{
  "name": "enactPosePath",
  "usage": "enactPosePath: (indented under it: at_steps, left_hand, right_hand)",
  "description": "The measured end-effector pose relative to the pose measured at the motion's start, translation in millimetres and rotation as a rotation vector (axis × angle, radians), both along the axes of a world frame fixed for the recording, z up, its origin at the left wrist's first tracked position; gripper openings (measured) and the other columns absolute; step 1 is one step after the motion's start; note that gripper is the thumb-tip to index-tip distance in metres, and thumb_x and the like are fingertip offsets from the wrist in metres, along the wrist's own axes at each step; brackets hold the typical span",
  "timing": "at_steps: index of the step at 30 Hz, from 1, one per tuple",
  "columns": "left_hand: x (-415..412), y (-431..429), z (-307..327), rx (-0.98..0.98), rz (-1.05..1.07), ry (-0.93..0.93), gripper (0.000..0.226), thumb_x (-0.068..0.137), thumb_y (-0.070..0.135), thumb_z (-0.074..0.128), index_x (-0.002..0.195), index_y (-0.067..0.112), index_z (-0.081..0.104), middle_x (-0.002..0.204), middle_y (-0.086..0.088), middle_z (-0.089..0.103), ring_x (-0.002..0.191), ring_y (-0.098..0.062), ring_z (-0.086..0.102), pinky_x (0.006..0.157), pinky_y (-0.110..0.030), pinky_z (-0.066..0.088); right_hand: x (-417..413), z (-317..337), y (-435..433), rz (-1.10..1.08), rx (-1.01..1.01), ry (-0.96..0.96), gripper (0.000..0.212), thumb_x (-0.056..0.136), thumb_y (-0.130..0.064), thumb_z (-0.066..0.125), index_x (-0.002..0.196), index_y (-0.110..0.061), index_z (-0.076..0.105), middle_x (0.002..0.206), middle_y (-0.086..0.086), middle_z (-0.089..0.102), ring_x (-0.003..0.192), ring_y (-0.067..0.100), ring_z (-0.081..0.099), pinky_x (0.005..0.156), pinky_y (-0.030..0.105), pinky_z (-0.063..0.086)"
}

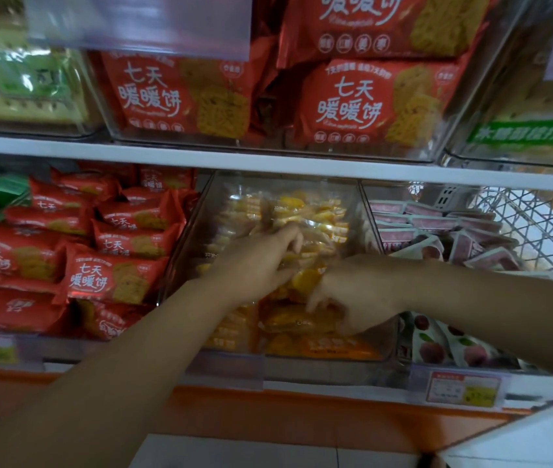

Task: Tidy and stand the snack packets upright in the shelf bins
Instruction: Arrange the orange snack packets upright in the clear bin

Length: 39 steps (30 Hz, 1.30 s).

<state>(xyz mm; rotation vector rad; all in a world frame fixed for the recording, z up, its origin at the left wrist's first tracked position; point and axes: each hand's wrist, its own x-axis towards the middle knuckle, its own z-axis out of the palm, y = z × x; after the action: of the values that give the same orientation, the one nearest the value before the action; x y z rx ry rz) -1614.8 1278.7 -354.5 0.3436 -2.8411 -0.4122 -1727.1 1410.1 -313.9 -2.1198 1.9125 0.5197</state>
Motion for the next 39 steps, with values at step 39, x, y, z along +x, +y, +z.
enactPosePath:
  at_steps: [39]
  left_hand:
    - [9, 11, -4, -0.017, 0.152, -0.029, 0.012, 0.090, 0.034, 0.060, 0.095, 0.033, 0.071, 0.125, 0.019, 0.054, 0.125, -0.010, 0.039, 0.116, -0.043, 0.010]
  right_hand:
    - [6, 3, 13, -0.127, -0.162, 0.162, 0.019, 0.091, -0.034, 0.050, 0.091, -0.024, 0.067, 0.081, -0.005, 0.064, 0.075, 0.015, 0.059, 0.067, 0.030, 0.052]
